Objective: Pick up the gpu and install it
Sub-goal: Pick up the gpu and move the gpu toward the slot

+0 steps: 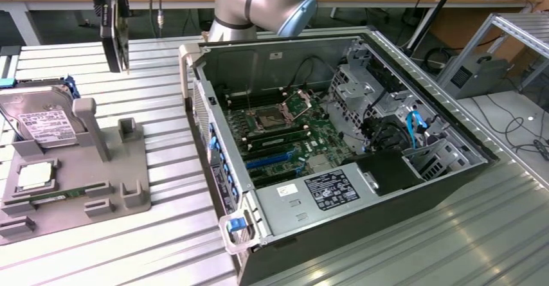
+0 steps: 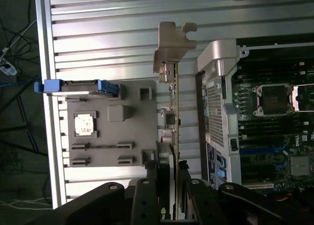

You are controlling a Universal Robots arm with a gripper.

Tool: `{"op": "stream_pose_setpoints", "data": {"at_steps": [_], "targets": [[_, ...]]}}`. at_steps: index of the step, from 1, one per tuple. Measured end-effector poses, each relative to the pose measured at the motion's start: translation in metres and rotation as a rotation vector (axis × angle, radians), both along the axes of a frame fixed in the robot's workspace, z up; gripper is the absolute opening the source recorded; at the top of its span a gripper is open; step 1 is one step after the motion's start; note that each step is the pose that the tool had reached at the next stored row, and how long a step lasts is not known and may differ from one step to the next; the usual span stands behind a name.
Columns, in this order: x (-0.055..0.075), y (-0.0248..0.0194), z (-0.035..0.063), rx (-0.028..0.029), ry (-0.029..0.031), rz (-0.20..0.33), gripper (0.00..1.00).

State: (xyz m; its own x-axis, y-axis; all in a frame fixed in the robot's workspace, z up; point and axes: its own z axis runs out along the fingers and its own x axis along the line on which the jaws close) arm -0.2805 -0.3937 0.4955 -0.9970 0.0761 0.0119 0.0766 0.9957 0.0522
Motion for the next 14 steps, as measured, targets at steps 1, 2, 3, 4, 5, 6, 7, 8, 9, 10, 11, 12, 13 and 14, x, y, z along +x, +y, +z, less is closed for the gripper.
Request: {"op": "stream_pose_setpoints", "data": {"at_steps": [1,2,3,4,5,6,7,8,9,10,11,12,13,14], "targets": [[0.001,0.0,-0.0001,0.0001,-0.0001,0.0,0.27],[0.002,0.0,-0.0001,0.0001,-0.0001,0.0,0.27],[0.004,0.0,-0.0001,0.0001,-0.0001,0.0,0.27],[0.005,0.0,0.0,0.0,0.0,0.0,0.27],[0.006,0.0,0.0,0.0,0.0,0.0,0.27],[0.007,0.0,0.0,0.0001,0.0,0.0,0.27],[0.008,0.0,0.0,0.0001,0.0,0.0,0.27],[0.01,0.0,0.0,0.0,0.0,0.0,0.27],[0.01,0.0,0.0,0.0001,-0.0001,0.0,0.27],[0.011,0.0,0.0,0.0001,-0.0001,0.0,0.27],[0.012,0.0,-0.0001,0.0001,-0.0001,0.0,0.27],[0.013,0.0,-0.0001,0.0001,-0.0001,0.0,0.27],[0.014,0.0,0.0,0.0,0.0,0.0,0.27],[0.015,0.0,0.0,0.0,0.0,0.0,0.27]]}}
